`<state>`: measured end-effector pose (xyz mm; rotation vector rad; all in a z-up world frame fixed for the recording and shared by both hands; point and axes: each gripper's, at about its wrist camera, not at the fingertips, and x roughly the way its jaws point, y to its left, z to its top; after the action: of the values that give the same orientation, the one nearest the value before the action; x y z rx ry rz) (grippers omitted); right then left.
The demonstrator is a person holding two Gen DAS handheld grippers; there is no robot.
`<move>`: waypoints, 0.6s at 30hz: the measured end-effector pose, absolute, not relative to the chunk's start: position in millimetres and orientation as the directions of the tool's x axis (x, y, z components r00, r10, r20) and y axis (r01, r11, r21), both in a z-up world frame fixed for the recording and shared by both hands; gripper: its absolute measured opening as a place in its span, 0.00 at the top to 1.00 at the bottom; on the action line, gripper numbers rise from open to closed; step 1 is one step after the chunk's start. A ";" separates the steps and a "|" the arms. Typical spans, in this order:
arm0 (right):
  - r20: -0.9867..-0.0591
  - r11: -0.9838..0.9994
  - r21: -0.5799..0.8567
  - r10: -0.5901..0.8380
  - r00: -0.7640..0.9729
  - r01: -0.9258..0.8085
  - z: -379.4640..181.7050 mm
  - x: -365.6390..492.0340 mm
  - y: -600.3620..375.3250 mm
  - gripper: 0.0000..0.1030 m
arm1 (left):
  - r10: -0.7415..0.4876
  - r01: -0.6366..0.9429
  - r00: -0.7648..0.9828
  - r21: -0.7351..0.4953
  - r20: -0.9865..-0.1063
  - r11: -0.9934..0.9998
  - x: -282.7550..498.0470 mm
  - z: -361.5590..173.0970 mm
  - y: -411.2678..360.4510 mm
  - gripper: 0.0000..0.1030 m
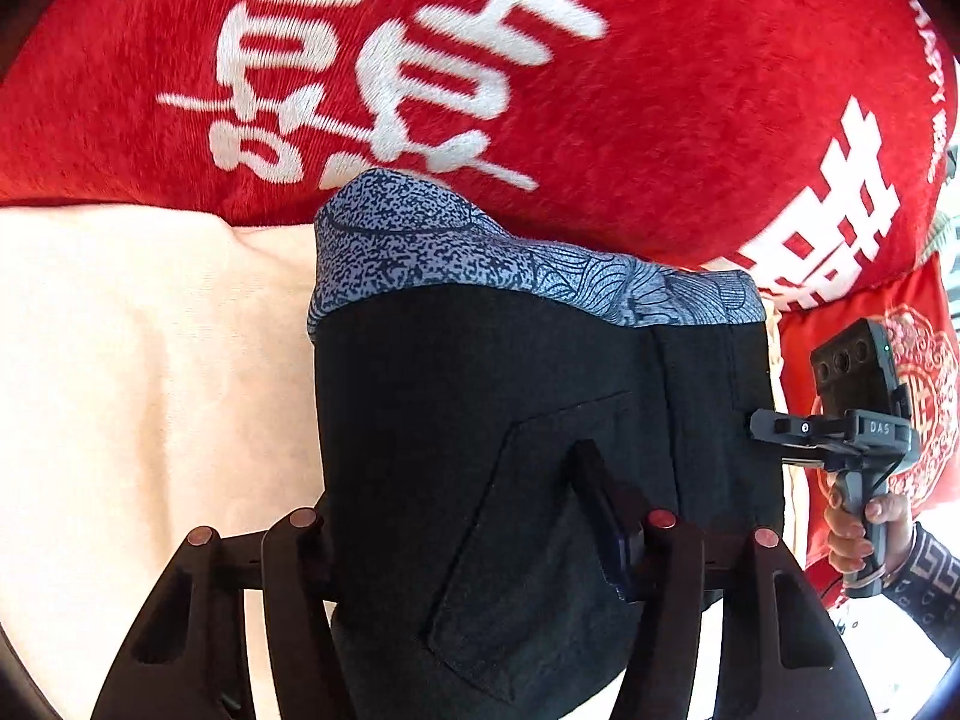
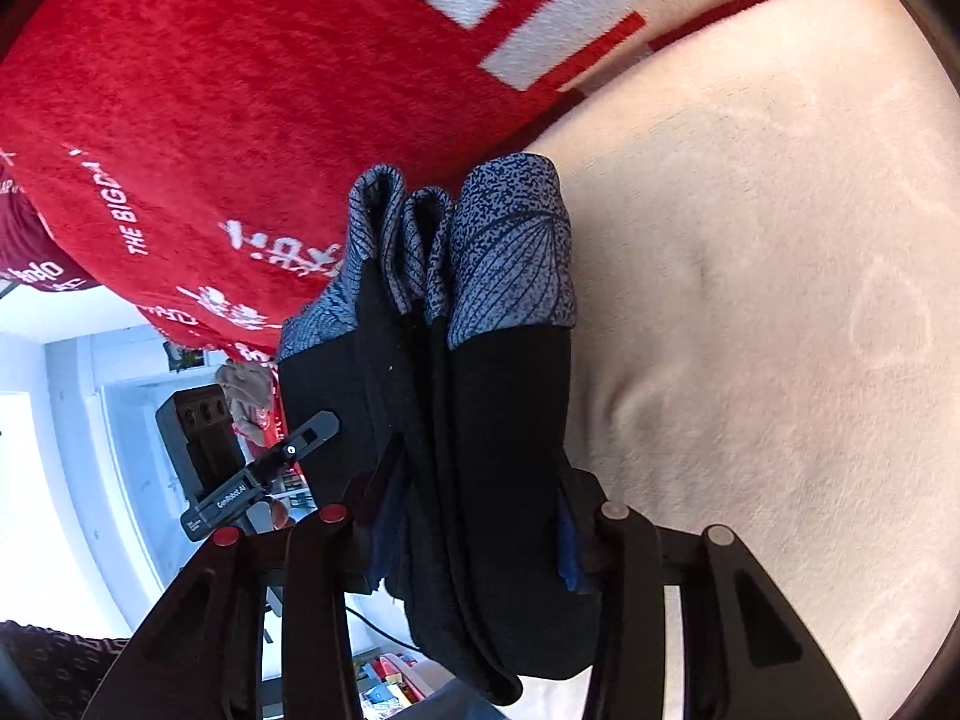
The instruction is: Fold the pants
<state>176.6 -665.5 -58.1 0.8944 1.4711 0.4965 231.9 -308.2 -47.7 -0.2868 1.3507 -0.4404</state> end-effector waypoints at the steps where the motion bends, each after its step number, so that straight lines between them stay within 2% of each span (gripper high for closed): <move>1: -0.627 0.598 0.769 0.775 0.083 0.227 -54.7 173.6 -665.1 0.56 | -0.460 0.142 0.158 -0.441 -0.874 0.886 227.2 -42.2 -306.0 0.40; 8: -0.599 0.573 0.791 0.798 0.075 0.216 -30.2 131.4 -656.5 0.56 | -0.449 0.142 0.171 -0.429 -0.877 0.892 182.1 -15.7 -298.4 0.40; 18: -0.602 0.565 0.785 0.793 0.098 0.253 -24.5 47.0 -629.1 0.56 | -0.436 0.160 0.107 -0.417 -0.894 0.895 117.3 -13.8 -267.6 0.40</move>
<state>47.0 -629.1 -24.5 0.9481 1.4624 0.5047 117.3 -267.6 -13.8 -0.2380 1.3991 -0.4447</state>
